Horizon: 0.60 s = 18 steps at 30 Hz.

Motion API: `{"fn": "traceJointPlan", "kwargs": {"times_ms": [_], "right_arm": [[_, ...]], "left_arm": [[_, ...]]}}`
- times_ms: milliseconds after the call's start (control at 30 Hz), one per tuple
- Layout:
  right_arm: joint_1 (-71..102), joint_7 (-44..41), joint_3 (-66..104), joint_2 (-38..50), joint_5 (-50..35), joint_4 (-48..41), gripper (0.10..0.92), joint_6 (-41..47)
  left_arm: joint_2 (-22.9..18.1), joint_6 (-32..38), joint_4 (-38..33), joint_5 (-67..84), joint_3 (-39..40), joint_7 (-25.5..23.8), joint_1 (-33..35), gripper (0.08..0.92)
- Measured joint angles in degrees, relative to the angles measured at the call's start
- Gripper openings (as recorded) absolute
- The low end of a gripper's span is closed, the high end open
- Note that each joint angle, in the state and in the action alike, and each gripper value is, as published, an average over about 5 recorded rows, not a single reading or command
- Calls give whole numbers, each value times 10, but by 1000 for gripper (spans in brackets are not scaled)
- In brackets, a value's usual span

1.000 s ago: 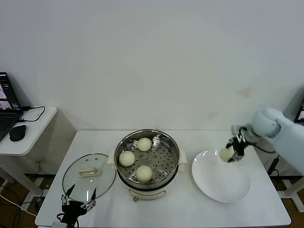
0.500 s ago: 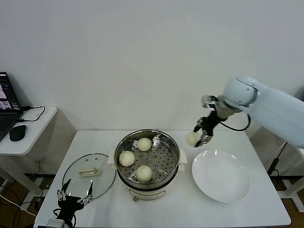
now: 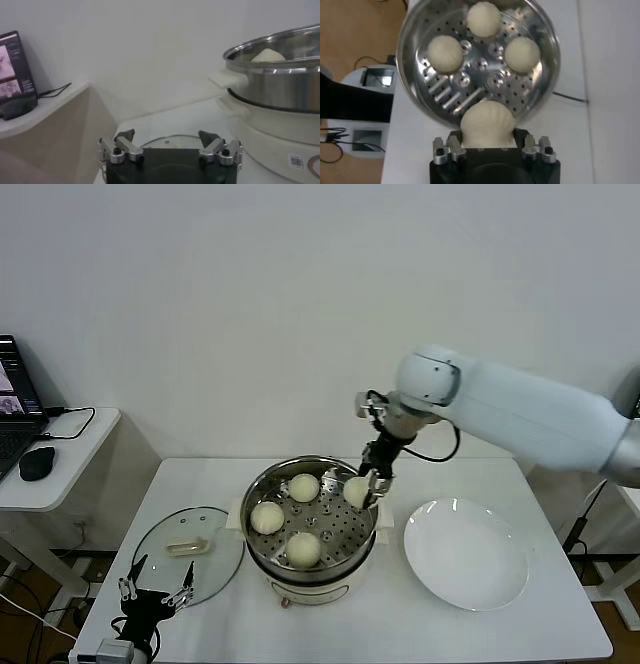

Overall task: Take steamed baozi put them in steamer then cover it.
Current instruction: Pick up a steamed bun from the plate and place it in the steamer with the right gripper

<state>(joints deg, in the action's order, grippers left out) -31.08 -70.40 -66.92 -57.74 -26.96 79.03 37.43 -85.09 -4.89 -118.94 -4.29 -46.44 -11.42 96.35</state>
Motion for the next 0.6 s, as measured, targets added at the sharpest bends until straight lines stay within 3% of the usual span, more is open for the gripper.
{"fn": "traceJointPlan", "kwargs": {"times_ms": [600], "right_arm": [[9,5,-57,-97,12,-55,628,11]], "left_arm": [[0,-1,-1,14,-6,-2,-4,823]]}}
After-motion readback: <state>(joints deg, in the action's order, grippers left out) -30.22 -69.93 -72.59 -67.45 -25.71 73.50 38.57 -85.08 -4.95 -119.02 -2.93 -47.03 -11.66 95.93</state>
